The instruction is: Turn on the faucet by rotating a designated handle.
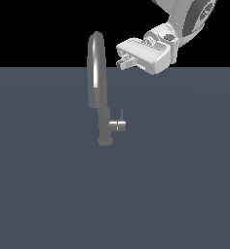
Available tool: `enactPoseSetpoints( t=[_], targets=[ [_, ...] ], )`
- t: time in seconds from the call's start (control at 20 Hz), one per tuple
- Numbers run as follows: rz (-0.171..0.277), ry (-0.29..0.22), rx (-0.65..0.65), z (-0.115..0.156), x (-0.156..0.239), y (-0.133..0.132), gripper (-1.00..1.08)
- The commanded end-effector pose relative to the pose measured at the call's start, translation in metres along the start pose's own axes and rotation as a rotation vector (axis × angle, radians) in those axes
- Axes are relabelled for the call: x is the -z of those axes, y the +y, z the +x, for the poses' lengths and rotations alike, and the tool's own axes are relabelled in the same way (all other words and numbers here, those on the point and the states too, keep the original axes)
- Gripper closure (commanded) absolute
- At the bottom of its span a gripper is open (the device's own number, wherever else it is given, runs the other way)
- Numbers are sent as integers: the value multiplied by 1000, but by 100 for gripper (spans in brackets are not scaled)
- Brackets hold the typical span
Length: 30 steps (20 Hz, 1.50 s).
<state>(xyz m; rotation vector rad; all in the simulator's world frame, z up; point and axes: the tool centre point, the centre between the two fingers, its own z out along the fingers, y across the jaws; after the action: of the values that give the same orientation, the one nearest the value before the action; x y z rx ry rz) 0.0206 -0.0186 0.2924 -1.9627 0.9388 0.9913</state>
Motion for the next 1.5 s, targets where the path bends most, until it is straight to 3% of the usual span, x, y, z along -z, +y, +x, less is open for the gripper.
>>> enactPoseSetpoints(
  t=[0.0, 0.45, 0.8, 1.1, 1.45],
  targets=[
    [53, -52, -50, 21, -2, -1, 108],
    [249, -239, -238, 97, -21, 2, 108],
    [357, -342, -343, 137, -40, 7, 108],
    [405, -388, -390, 154, -50, 10, 108],
    [407, -390, -391, 154, -51, 10, 108]
  ],
)
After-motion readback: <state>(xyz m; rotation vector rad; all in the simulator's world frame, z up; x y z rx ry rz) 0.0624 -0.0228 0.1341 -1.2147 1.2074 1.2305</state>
